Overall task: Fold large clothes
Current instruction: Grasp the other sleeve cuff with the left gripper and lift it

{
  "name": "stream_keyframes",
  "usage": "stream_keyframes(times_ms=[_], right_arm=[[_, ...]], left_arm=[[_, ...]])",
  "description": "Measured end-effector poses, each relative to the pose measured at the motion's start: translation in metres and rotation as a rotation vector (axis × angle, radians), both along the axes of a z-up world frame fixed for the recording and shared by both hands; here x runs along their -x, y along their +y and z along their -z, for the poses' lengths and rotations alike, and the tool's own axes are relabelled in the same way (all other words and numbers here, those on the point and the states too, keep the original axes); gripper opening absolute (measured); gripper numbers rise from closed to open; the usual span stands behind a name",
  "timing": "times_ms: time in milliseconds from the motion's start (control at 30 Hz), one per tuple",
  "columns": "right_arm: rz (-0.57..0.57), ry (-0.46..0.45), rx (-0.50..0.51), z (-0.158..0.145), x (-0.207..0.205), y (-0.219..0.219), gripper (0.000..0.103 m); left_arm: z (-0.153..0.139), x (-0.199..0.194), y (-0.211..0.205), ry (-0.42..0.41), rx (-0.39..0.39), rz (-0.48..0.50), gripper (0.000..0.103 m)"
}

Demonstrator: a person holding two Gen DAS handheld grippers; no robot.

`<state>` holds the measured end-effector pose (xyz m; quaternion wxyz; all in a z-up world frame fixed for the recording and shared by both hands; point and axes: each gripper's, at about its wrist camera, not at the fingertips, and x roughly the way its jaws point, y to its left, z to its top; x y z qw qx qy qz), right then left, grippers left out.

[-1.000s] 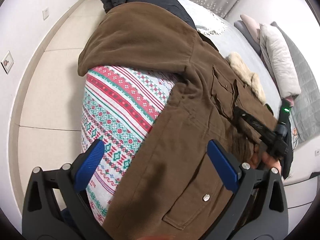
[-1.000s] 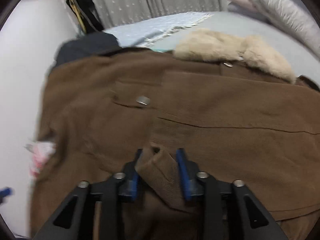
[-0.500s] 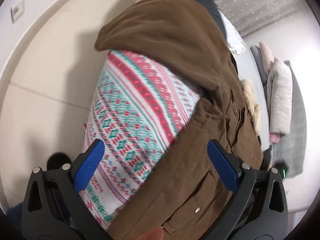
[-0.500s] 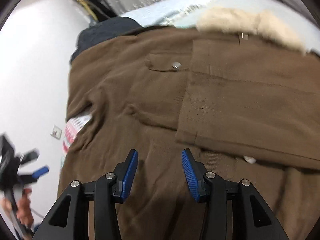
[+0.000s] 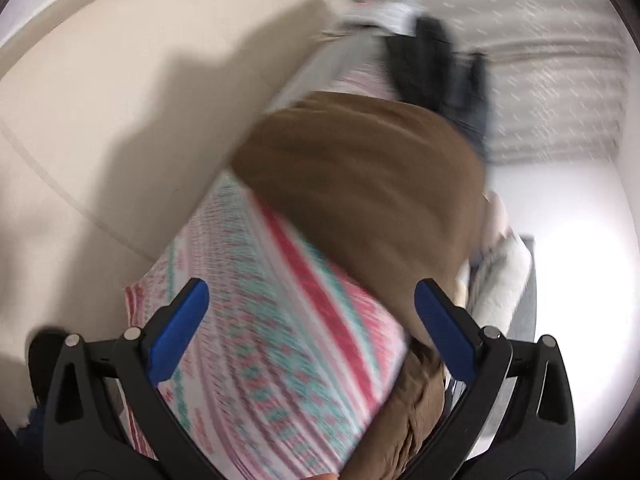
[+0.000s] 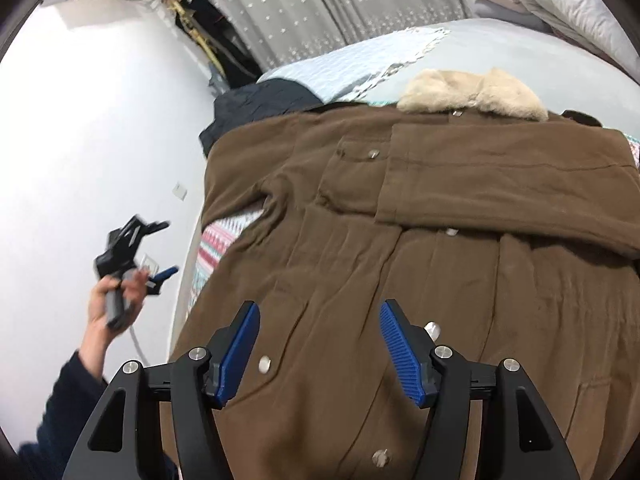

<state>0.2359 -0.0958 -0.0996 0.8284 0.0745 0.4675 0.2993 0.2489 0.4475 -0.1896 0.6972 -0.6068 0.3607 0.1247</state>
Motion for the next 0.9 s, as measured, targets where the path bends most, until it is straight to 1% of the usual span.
stream_keyframes(times_ms=[67, 100, 167, 233, 267, 300, 333, 367, 400, 467, 500, 567, 633, 667, 700, 733, 767, 800, 833, 900], right_arm=[[-0.008, 0.008, 0.010, 0.005, 0.006, 0.003, 0.064], [-0.009, 0.010, 0.022, 0.007, 0.008, 0.004, 0.064], [-0.014, -0.001, 0.058, 0.009, 0.010, 0.007, 0.064], [-0.007, -0.015, 0.089, 0.011, 0.011, 0.008, 0.064], [-0.004, -0.016, 0.096, 0.012, 0.011, 0.008, 0.064], [-0.003, -0.013, 0.099, 0.013, 0.010, 0.008, 0.064], [-0.003, -0.009, 0.101, 0.014, 0.010, 0.007, 0.064], [-0.003, -0.006, 0.105, 0.014, 0.009, 0.006, 0.064], [-0.003, -0.005, 0.115, 0.014, 0.009, 0.006, 0.064], [-0.006, -0.017, 0.136, 0.012, 0.010, 0.004, 0.064], [-0.013, -0.025, 0.138, 0.010, 0.010, 0.004, 0.064], [-0.023, -0.048, 0.145, 0.008, 0.011, 0.003, 0.064], [-0.015, -0.054, 0.154, 0.009, 0.009, 0.001, 0.065], [-0.012, -0.050, 0.152, 0.010, 0.008, -0.001, 0.065], [-0.011, -0.045, 0.148, 0.013, 0.006, -0.002, 0.065], [-0.009, -0.037, 0.151, 0.017, 0.003, -0.003, 0.065], [-0.005, -0.026, 0.160, 0.022, 0.000, -0.004, 0.065], [-0.002, -0.019, 0.166, 0.024, -0.001, -0.005, 0.065], [0.001, -0.014, 0.170, 0.026, -0.003, -0.007, 0.065], [0.011, -0.015, 0.167, 0.027, -0.007, -0.010, 0.065]], left_arm=[[0.024, -0.004, 0.003, 0.025, 0.086, -0.030, 0.102], [0.033, -0.006, 0.003, 0.017, 0.116, -0.046, 0.102], [0.043, -0.007, 0.003, -0.004, 0.151, -0.074, 0.102], [0.055, -0.012, 0.007, -0.053, 0.225, -0.115, 0.101], [0.061, -0.015, 0.008, -0.092, 0.275, -0.145, 0.101], [0.068, -0.019, 0.009, -0.135, 0.327, -0.178, 0.097], [0.072, -0.024, 0.009, -0.167, 0.361, -0.198, 0.094], [0.076, -0.029, 0.009, -0.194, 0.385, -0.208, 0.093], [0.080, -0.036, 0.008, -0.213, 0.398, -0.206, 0.091], [0.086, -0.046, 0.006, -0.230, 0.396, -0.197, 0.083], [0.089, -0.049, 0.005, -0.254, 0.389, -0.205, 0.079], [0.095, -0.050, 0.006, -0.298, 0.379, -0.234, 0.074], [0.102, -0.050, 0.009, -0.339, 0.402, -0.272, 0.060], [0.105, -0.051, 0.011, -0.351, 0.410, -0.281, 0.055], [0.104, -0.052, 0.013, -0.365, 0.407, -0.284, 0.045], [0.102, -0.054, 0.016, -0.370, 0.386, -0.276, 0.036], [0.098, -0.054, 0.017, -0.370, 0.351, -0.268, 0.032], [0.090, -0.054, 0.019, -0.362, 0.300, -0.270, 0.020], [0.082, -0.052, 0.021, -0.355, 0.261, -0.284, 0.011], [0.074, -0.046, 0.023, -0.353, 0.238, -0.323, 0.007]])
